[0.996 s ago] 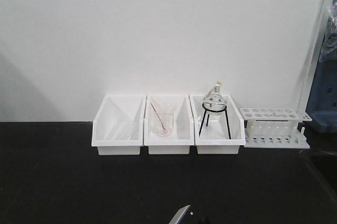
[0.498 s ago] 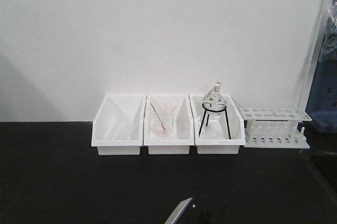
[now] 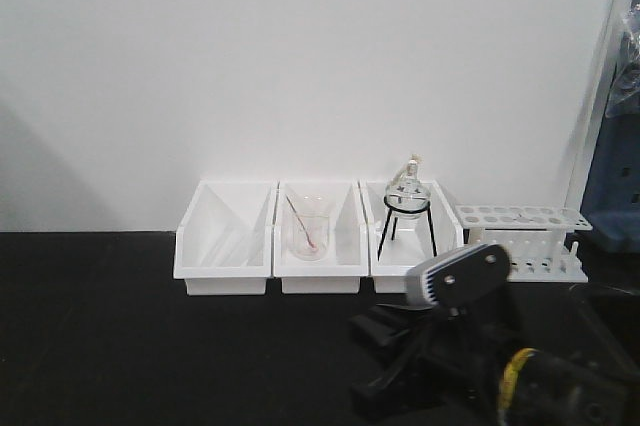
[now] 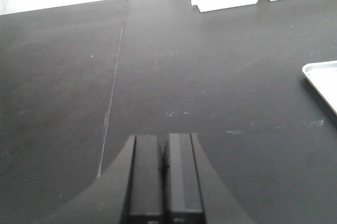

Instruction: Move beaker to silver tray on left bench

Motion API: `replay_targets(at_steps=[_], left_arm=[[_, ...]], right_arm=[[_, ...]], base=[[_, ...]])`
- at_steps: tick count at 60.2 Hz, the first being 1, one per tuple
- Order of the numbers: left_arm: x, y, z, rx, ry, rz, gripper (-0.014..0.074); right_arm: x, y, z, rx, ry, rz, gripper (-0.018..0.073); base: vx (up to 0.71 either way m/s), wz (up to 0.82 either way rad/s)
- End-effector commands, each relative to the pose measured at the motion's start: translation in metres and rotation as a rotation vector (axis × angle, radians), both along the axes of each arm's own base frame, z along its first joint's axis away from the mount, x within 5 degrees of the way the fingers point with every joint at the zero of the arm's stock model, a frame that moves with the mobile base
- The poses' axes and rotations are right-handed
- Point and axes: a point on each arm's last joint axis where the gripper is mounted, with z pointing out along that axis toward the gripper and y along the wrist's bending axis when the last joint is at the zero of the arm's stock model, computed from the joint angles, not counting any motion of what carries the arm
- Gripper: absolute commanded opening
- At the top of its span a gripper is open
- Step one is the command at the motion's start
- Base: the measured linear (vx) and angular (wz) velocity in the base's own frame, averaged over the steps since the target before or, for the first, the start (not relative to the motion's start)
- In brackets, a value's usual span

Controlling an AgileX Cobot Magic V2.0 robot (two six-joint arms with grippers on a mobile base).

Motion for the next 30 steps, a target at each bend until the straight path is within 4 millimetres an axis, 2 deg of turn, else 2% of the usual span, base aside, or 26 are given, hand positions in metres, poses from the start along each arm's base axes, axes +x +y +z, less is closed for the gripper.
replay_targets(at_steps=[1,9,15,21,30], left_arm=[[0.002,-0.001,0.000,-0.007,-0.063,-0.011,0.0001],[0.002,-0.001,0.000,-0.007,-0.063,-0.011,0.0001],[0.002,-0.001,0.000,-0.007,-0.063,-0.011,0.0001],[0.002,-0.001,0.000,-0.007,-0.063,-0.011,0.0001],[0.002,-0.001,0.000,-0.007,-0.063,-0.011,0.0001]], right_arm=[[-0.026,-0.025,0.030,-0.009,-0.035,-0.096,-0.0017],[-0.062,-0.056,0.031,-0.091,-0.031,-0.196,-0.0015],[-0.081,-0.072,0.033,-0.149,-0.079,-0.227,-0.0014],[-0.094,-0.081,0.036,-0.166,-0.122,-0.246,-0.0014],[-0.108,-0.090,0.042,-0.093,-0.140,-0.267,-0.0014]], base=[[0.00,0.00],[0.00,0.00],[0.00,0.00],[0.00,0.00],[0.00,0.00]])
